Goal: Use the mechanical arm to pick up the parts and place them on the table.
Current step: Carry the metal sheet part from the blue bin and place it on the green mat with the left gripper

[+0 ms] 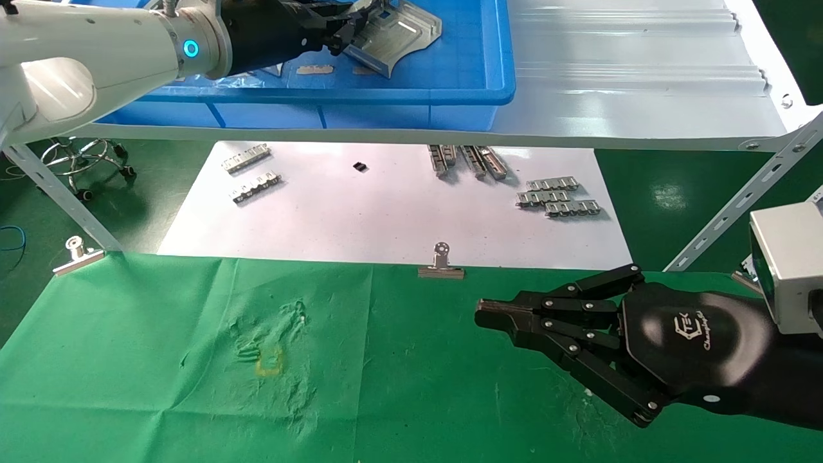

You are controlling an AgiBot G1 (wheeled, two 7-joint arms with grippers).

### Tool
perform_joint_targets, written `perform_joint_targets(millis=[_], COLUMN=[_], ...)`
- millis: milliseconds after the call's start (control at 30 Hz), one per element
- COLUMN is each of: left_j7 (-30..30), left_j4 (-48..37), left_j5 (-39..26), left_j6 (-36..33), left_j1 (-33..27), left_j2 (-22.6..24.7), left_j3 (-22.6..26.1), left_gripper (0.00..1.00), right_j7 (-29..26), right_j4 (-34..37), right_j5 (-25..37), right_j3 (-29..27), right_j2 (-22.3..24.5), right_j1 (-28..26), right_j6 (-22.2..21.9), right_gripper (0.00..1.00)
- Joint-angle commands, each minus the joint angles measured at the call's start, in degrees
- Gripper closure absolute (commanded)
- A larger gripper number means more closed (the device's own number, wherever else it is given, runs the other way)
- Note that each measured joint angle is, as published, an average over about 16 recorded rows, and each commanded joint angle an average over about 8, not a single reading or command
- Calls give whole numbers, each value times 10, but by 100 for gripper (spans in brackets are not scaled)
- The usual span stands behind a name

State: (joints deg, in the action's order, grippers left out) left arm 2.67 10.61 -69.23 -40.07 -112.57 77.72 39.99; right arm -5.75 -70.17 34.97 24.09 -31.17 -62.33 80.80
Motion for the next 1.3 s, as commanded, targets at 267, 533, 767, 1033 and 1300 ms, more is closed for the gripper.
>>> perform_joint_targets(millis=[267, 533, 767, 1033, 1300], left_j7=[-17, -67, -120, -176, -210], left_j4=[-8, -2, 5, 3, 78], left_j5=[36, 83, 108, 124, 152], left_j6=[-26, -187, -353, -486, -517], left_j1=[-21, -33, -22, -11, 33], left_j2=[-17, -91, -163, -227, -290], left_j3=[-11, -39, -52, -58, -44], left_gripper=[100, 100, 100, 100, 100], right_j7=[0, 0, 0, 0, 0], right_j4=[0, 0, 0, 0, 0], right_j5=[0, 0, 0, 0, 0], right_j3=[0, 0, 0, 0, 0], right_j2=[0, 0, 0, 0, 0], right_j1=[0, 0, 0, 0, 0], right_j6=[0, 0, 0, 0, 0], right_gripper=[100, 100, 100, 100, 100])
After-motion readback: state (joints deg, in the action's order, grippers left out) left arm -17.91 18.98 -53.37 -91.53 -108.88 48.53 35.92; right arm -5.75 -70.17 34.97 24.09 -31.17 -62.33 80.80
